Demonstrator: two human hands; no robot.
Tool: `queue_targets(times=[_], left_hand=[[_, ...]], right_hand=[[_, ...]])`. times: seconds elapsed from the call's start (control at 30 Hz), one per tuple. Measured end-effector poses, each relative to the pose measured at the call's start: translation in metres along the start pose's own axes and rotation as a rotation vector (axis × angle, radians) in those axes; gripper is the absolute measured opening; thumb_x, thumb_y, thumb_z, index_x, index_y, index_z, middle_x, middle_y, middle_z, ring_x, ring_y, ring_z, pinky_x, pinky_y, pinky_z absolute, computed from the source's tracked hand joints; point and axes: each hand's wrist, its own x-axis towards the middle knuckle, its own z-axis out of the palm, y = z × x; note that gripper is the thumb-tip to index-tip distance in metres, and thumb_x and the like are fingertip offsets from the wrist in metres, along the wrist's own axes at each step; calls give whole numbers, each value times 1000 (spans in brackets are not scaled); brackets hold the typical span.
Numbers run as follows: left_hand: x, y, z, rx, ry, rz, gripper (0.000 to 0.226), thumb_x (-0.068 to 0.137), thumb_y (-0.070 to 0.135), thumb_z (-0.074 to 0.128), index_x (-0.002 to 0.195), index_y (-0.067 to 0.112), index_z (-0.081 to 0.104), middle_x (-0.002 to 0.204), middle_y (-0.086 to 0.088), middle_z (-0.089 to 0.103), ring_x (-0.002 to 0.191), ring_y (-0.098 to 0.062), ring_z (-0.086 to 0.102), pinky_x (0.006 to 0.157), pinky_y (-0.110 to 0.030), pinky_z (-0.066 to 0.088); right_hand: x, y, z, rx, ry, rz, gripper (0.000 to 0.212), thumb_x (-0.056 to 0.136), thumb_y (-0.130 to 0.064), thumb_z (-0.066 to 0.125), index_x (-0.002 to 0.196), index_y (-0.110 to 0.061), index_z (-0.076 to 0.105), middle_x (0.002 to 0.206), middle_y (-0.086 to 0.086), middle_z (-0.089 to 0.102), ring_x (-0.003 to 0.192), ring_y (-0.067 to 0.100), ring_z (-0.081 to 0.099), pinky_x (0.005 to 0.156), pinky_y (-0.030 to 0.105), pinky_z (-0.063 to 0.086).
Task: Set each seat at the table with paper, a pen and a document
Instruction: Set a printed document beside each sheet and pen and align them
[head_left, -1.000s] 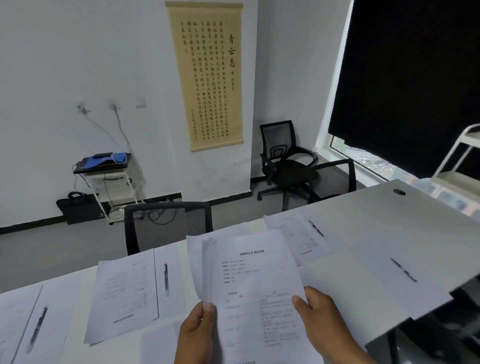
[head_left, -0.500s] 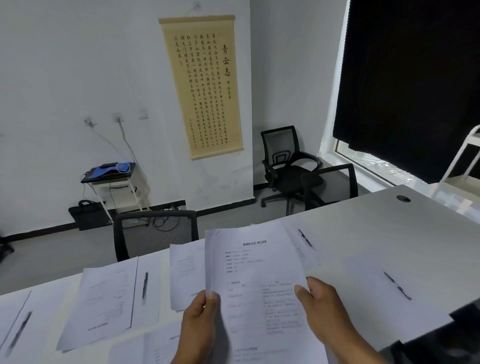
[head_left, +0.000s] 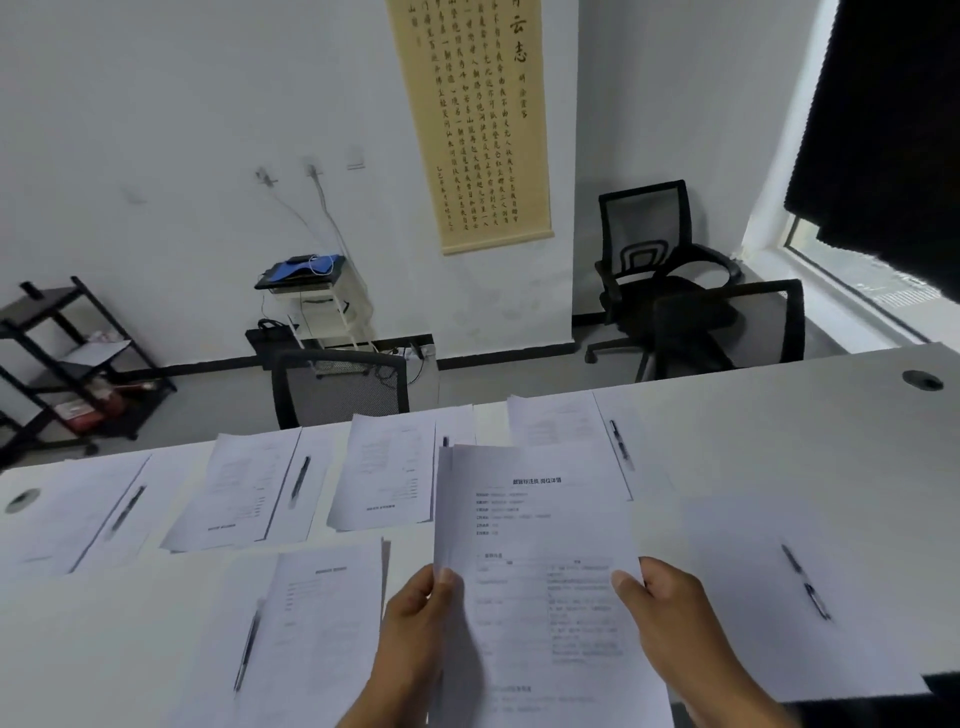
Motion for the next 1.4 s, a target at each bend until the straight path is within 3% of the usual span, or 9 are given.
queue_targets(times=[0.13, 0.33, 0.5, 0.6, 0.73, 0.83, 0.97, 1.03, 1.4], left_hand=[[-5, -19, 8, 43, 16, -88, 42, 112, 44, 58, 96, 9, 73, 98, -21, 80, 87, -30, 74, 80, -41, 51], [-1, -29, 17, 103, 7, -124, 31, 114, 26, 56, 106, 15, 84, 103, -6, 86, 106, -34, 80, 100, -51, 63], [10, -34, 22, 108, -16, -163, 31, 115, 27, 54, 109, 17, 83, 98, 4, 86, 85, -10, 81, 65, -17, 59], [19, -35, 20, 83, -62, -206, 32, 115, 30, 52, 116, 17, 81, 105, 1, 86, 94, -16, 83, 77, -26, 65], [36, -52, 15, -8, -51, -277, 32, 115, 30, 53, 119, 15, 81, 115, -6, 84, 108, -28, 81, 104, -50, 62], [43, -66, 13, -33, -51, -329, 31, 115, 28, 55, 116, 12, 81, 117, -9, 84, 109, -30, 81, 104, -49, 61], [48, -85, 9, -33, -59, -406, 33, 116, 28, 53, 114, 9, 80, 115, -8, 84, 109, -28, 81, 106, -51, 60], [48, -90, 7, -38, -67, -430, 34, 116, 31, 51, 118, 11, 79, 117, -6, 84, 109, -27, 81, 106, -52, 60], [50, -105, -4, -41, -17, -478, 36, 115, 33, 52, 116, 7, 78, 113, -10, 84, 106, -32, 81, 104, -54, 61]], right_hand=[[10, 27, 0, 35, -71, 77, 41, 105, -31, 58, 89, 6, 52, 70, 11, 53, 62, 13, 41, 63, 33, 33], [20, 48, 7, 34, -150, 153, 38, 103, -32, 57, 77, -6, 48, 69, 12, 55, 62, 14, 44, 63, 32, 34], [33, 55, 11, 4, -181, 203, 40, 102, -33, 55, 90, 5, 54, 91, 20, 72, 65, 28, 63, 62, 34, 42], [42, 59, 17, -15, -185, 218, 40, 101, -36, 55, 89, 2, 55, 92, 17, 74, 69, 24, 67, 63, 34, 45], [53, 69, 31, -61, -189, 235, 46, 94, -46, 53, 90, -1, 54, 97, 18, 72, 68, 20, 62, 63, 34, 45], [57, 77, 40, -91, -202, 270, 40, 100, -39, 54, 92, 0, 57, 94, 14, 74, 70, 32, 67, 63, 34, 46], [56, 90, 54, -107, -212, 305, 37, 103, -34, 55, 85, -2, 52, 77, 9, 70, 62, 14, 53, 60, 31, 39], [54, 91, 58, -120, -209, 311, 37, 105, -27, 57, 75, -11, 42, 62, -3, 49, 56, 11, 37, 56, 30, 30], [60, 105, 73, -176, -221, 296, 40, 103, -27, 59, 72, -23, 34, 61, -9, 34, 59, 14, 30, 62, 33, 27]])
